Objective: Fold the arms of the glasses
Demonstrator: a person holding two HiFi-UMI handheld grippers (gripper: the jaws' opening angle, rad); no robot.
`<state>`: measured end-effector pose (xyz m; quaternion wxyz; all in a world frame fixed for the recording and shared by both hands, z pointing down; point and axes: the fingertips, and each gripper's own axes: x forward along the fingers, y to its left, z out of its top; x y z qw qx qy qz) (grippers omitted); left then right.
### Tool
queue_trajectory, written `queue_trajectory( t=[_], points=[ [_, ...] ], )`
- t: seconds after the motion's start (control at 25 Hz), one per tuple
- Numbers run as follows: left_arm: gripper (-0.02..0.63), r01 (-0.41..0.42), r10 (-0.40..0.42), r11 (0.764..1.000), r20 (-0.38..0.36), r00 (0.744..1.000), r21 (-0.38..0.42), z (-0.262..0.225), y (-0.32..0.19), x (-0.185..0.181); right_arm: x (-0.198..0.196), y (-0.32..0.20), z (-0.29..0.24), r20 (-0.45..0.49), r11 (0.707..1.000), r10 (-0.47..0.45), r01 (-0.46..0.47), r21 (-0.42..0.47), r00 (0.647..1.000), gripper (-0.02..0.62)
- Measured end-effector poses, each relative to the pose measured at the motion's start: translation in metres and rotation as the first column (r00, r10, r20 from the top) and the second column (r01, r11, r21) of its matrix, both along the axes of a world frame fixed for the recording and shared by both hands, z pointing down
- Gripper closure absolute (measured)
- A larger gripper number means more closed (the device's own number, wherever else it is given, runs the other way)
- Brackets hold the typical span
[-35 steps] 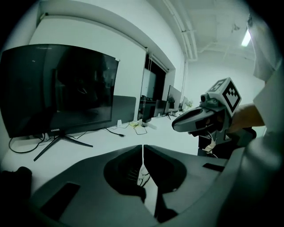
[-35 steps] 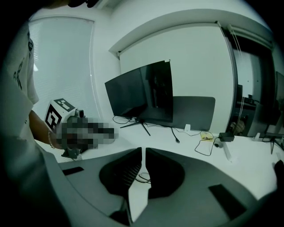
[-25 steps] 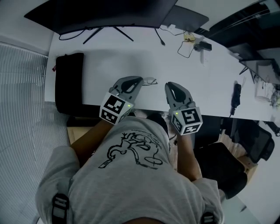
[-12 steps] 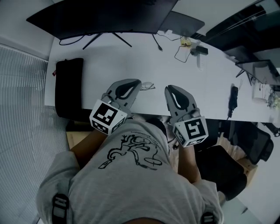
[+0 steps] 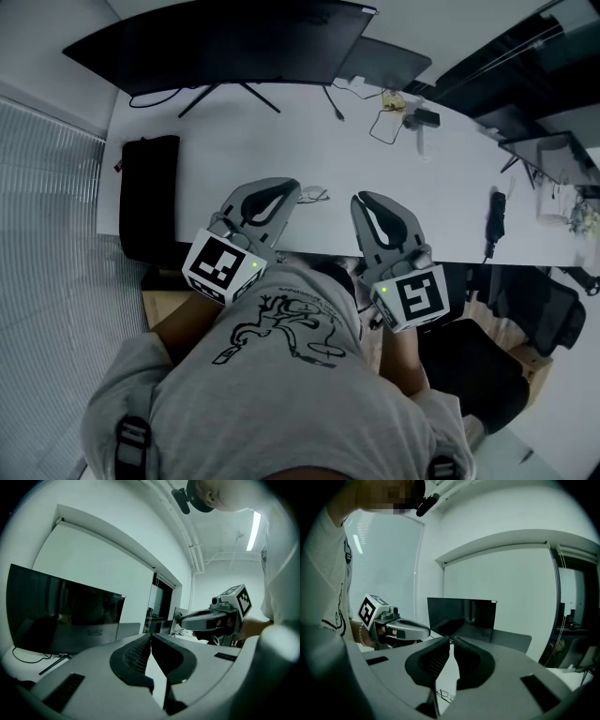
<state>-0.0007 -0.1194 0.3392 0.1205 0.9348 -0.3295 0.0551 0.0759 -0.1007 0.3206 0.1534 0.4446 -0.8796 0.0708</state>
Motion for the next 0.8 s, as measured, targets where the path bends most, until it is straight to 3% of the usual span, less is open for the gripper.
queue_trajectory(
  t=[0.32,0.8],
  points=[
    [0.581,0.000,0.000,1.000,0.000,1.000,0.006,-0.008,0.001,0.003,0.001,-0.003,-0.012,0.041,0.999,0.026,-0.027,0.028,0.999,0.558],
    [0.581,-0.005,0.005,1.000,0.006,1.000,-0.007,-0.004,0.002,-0.002,-0.006,-0.002,-0.009,0.025,1.000,0.017,-0.017,0.009,1.000,0.558]
  ],
)
